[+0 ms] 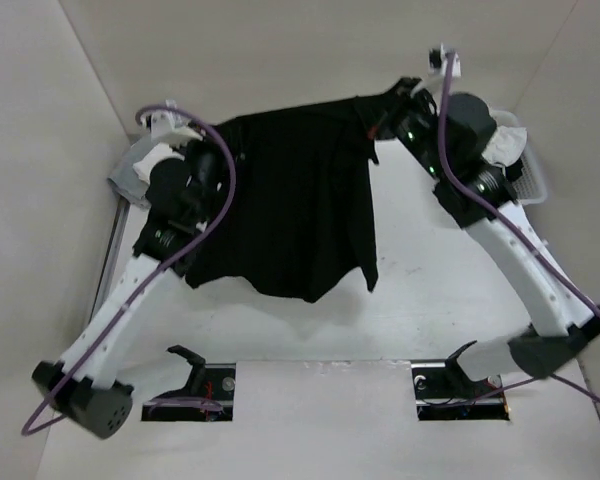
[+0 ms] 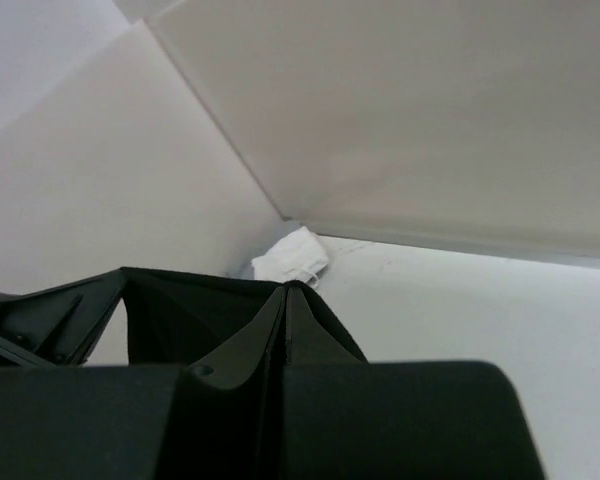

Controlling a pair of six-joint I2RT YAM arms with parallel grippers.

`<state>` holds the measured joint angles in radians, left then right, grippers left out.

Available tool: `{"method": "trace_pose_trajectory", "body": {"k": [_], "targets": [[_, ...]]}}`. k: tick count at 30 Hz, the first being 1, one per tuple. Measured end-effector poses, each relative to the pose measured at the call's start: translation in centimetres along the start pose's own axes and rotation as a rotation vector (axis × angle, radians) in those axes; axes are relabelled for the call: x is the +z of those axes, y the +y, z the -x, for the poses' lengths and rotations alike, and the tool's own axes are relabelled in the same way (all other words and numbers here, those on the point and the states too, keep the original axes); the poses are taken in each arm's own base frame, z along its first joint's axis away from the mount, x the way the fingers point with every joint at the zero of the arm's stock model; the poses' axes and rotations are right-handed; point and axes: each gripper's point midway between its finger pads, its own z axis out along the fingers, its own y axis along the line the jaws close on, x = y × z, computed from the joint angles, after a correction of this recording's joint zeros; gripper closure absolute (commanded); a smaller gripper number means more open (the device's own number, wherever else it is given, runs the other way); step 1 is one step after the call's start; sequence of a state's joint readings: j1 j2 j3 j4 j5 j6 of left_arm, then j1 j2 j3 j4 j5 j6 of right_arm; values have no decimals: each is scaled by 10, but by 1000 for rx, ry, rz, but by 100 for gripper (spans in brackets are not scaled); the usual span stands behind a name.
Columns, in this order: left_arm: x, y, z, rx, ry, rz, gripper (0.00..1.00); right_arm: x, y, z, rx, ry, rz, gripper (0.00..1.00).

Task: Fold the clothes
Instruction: Flatten the tank top out

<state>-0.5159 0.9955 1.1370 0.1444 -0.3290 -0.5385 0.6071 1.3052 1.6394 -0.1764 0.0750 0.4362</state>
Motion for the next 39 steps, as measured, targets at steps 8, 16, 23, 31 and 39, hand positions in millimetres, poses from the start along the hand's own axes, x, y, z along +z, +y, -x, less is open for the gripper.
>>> {"method": "trace_pose_trajectory", "body": {"k": [8,16,23,31,39], "targets": [[104,17,24,52,-19,58,97,40,15,20,-24,39,31,98],[122,4,53,33,-74,-16,97,-70,139,18,-47,72,333,96],[103,101,-20,13,21,140,90,-42,148,-91,-103,251,320,89],[35,294,-84,-108,59,608,66,9,-57,-375,-171,771,-112,66],[-20,300,-159,-20,181,707,55,48,-220,-337,-58,678,-442,37]]}}
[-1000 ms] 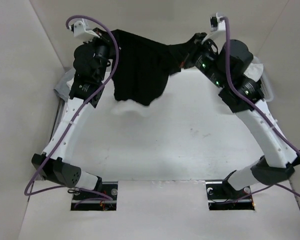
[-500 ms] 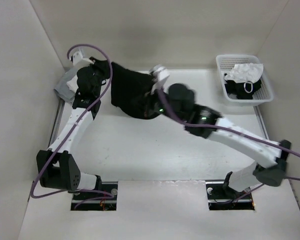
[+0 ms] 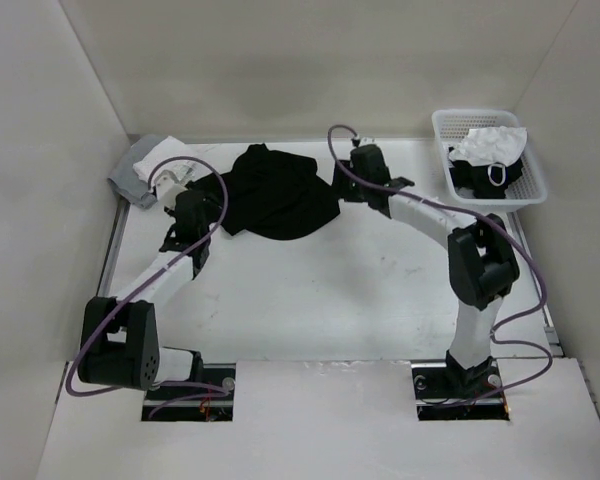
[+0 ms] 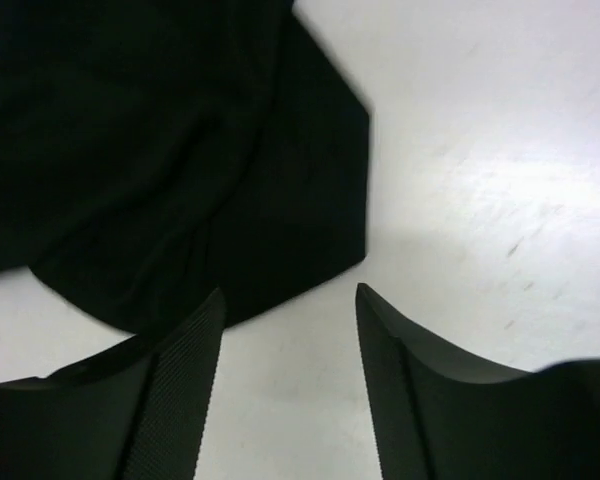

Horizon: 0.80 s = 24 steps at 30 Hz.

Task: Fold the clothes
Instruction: Flatten the tank top out

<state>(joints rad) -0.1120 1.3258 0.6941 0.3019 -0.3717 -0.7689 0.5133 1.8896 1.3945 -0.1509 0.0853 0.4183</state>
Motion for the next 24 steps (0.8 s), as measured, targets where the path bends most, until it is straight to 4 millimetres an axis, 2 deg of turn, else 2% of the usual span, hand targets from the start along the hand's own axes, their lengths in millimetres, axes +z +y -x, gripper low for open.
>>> {"method": "trace_pose_trajectory", "body": {"k": [2,4,6,8,9,11,14,18,24], "targets": [[-3,-5,-16,55,25,-8,51,9,-8,35,30,-34,5,33],[3,-1,-29,89,49,10,49,20,-9,60,43,-53,28,32],[18,13,-49,121,100,61,49,34,-7,78,44,-49,50,32],[33,27,-71,141,162,105,48,51,-7,85,45,-36,68,33],[39,37,-83,146,202,130,48,60,-9,80,48,-13,69,36],[44,51,-101,145,263,162,47,70,-18,59,54,58,54,41],[48,54,-108,122,298,168,46,74,-29,22,63,176,23,43],[53,46,-110,82,310,141,55,72,-30,4,65,232,17,43],[58,32,-119,29,328,82,80,71,-39,-34,61,318,-29,47]]}}
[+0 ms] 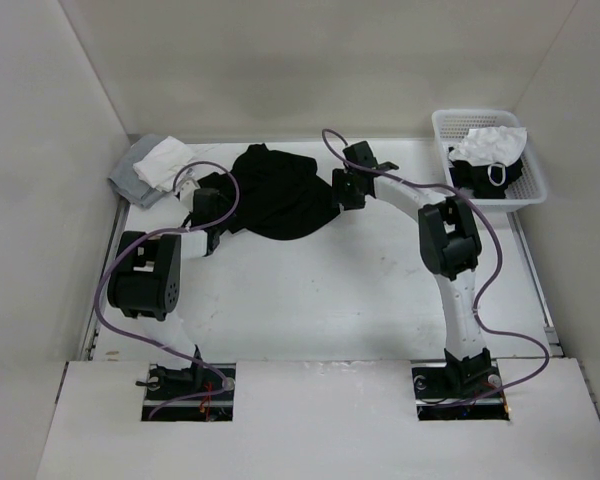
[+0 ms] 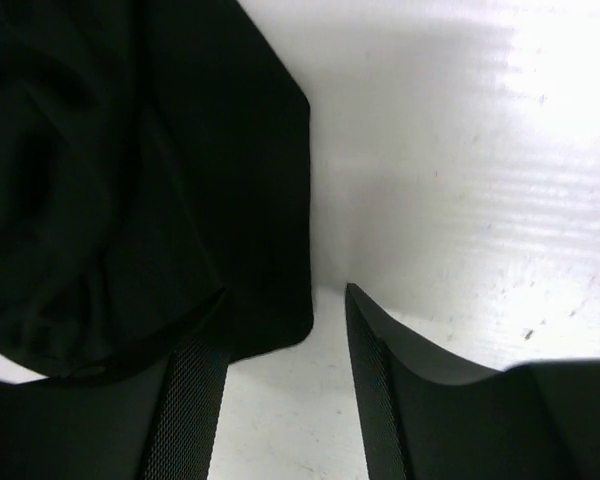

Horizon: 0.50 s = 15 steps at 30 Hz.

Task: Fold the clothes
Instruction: Flatten the tank top out

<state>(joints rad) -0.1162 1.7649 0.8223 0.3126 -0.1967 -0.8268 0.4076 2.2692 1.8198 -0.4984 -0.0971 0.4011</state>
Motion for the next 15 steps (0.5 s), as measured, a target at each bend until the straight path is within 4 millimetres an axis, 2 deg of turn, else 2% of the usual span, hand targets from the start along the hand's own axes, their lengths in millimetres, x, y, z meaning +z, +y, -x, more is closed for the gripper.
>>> {"method": "trace_pose_trajectory", "body": {"k": [2,4,9,10,13,15], "targets": [[1,-8,1,-12,-3,-28,89,2,1,-5,-4,6,-13,48],[1,-15,1,-26,-6,-53,91,1,3,-6,-8,7,-19,51],[-1,-25,1,-50,-9,-83,95,4,7,-3,-18,32,-44,91],[-3,-27,3,-54,-12,-89,95,5,6,-4,-17,38,-49,95],[-11,-38,11,-70,-32,-125,97,5,3,-14,-7,48,-69,98],[-20,-44,18,-80,-46,-150,97,-2,-1,-24,-8,43,-78,98]]}}
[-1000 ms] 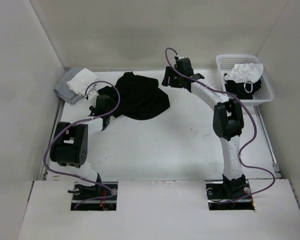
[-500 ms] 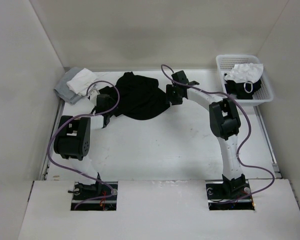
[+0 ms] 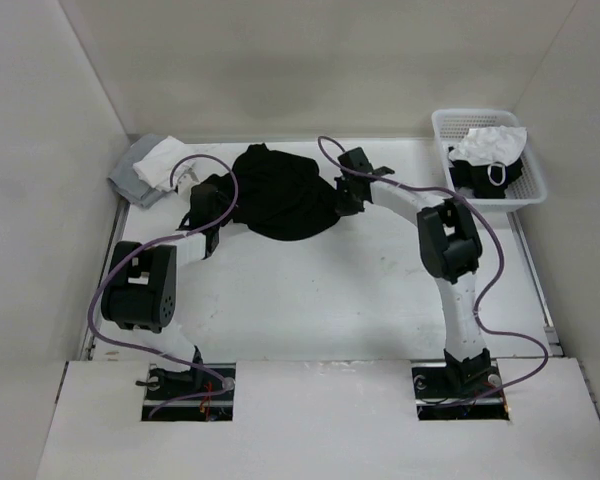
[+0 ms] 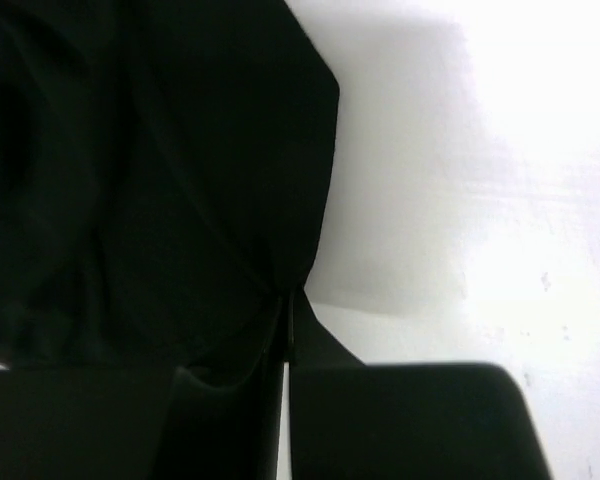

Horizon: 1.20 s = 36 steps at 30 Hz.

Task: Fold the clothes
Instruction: Flatten the tank top out

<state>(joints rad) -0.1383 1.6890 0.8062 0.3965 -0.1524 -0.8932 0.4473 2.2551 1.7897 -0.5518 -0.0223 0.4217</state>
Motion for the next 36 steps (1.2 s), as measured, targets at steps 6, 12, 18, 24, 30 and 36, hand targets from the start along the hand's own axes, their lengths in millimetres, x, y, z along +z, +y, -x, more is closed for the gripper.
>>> {"method": "trace_pose_trajectory", "body": {"k": [6,12,18,24,30,36], "targets": [[-47,-21,23,-33,-65,-100,97,-63,-10,-109,-29,45,-20,97],[-93,-22,32,-34,-105,-151,97,-127,14,-240,-159,104,95,74],[-94,5,4,1,-38,-88,96,-155,17,-206,-73,-27,154,44],[-93,26,-12,16,3,-36,96,-107,66,-75,-51,-158,171,46],[-92,32,-11,17,4,-21,95,-29,78,-22,-84,-163,116,42],[-93,33,-19,34,26,-18,58,-9,81,-2,-81,-132,78,43]]}}
